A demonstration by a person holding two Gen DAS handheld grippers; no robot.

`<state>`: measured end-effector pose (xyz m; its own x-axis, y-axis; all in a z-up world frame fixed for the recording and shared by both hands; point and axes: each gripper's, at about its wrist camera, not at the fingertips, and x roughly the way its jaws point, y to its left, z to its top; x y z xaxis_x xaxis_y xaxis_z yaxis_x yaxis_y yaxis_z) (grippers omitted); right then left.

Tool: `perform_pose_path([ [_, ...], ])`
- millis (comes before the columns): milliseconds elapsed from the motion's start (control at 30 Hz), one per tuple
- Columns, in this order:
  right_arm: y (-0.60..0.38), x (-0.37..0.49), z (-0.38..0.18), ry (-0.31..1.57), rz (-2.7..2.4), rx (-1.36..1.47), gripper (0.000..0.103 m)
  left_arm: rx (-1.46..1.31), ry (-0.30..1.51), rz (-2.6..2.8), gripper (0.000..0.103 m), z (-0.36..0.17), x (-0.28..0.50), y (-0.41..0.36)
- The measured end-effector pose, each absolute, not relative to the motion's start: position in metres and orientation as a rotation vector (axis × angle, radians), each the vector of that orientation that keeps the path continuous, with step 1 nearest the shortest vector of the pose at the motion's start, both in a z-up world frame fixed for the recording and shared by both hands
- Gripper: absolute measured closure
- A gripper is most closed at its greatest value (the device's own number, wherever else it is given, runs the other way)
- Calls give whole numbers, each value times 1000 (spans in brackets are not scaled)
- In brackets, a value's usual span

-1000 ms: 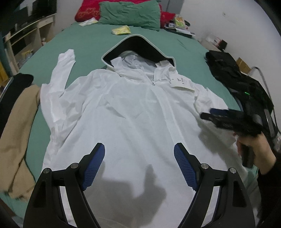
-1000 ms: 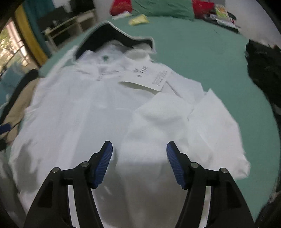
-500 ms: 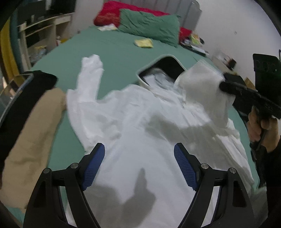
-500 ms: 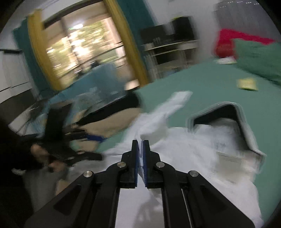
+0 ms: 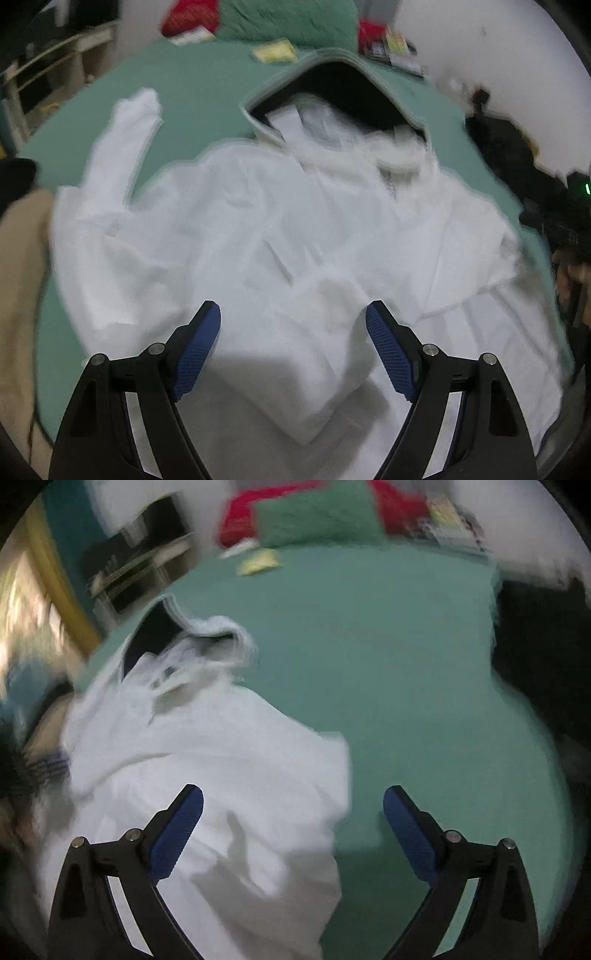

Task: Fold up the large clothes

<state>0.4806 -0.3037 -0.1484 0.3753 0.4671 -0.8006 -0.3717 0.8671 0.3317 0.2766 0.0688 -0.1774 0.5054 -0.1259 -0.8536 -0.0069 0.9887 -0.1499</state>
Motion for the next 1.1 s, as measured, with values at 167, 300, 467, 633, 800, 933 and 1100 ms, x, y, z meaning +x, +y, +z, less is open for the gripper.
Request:
perform_pose_path([
  [167,-291,496,-162,1073,550,114,99,-3,1029,-89,94,-185,285,49],
  [300,-283,495,-145,987,489,6,99,-34,963,-34,95,-166,304,64],
  [467,-289,494,-148,979,446,-48,99,-40,1103,-65,79,-177,330,64],
  [633,-289,495,-160,1015,404,-64,97,-154,1080,-95,56,-164,311,100],
  [800,-290,493,-155,1028,414,-43,79,-134,945,35,46,-146,302,158],
  [933,-287,486,-148,1009,386,-87,39,-149,976,216,46,-164,332,205],
  [1100,-284,476,-139,962,335,-185,35,-116,1023,271,47,-190,359,222],
])
